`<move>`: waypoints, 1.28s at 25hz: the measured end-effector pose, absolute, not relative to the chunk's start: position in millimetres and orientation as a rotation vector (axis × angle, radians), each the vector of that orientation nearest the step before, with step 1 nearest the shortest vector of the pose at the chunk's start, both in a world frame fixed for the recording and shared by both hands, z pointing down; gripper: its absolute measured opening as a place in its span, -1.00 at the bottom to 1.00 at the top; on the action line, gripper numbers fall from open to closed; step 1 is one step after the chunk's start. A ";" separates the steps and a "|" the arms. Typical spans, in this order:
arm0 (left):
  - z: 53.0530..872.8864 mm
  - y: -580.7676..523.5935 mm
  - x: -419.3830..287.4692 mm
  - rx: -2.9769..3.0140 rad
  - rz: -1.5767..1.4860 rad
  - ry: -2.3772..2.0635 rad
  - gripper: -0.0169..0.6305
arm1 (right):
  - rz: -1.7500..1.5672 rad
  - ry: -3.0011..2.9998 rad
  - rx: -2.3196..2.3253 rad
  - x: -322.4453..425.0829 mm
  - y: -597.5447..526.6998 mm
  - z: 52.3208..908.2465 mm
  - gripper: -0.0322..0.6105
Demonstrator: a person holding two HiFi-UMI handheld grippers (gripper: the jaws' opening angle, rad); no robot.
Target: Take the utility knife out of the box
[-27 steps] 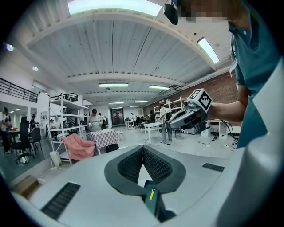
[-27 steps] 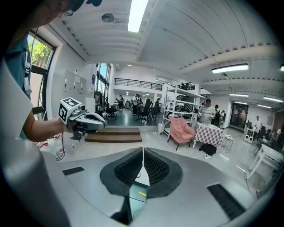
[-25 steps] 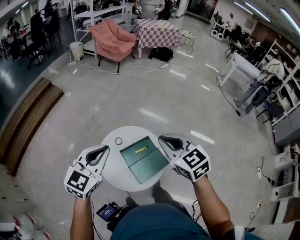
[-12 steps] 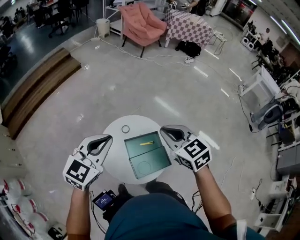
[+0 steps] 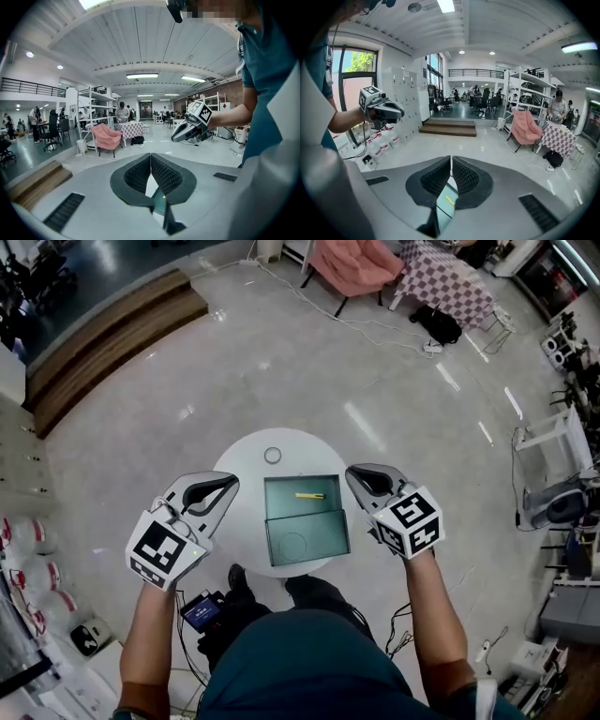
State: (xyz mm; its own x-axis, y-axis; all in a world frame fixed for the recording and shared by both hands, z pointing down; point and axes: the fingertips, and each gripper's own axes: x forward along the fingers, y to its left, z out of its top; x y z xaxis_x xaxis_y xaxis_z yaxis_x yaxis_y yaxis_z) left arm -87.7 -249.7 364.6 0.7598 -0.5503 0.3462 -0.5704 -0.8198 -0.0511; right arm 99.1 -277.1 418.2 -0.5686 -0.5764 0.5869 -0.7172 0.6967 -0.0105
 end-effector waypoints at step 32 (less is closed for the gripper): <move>525.6 -255.1 -73.5 2.643 0.606 -0.904 -0.89 | 0.357 -2.211 0.578 93.0 -324.5 641.2 -0.78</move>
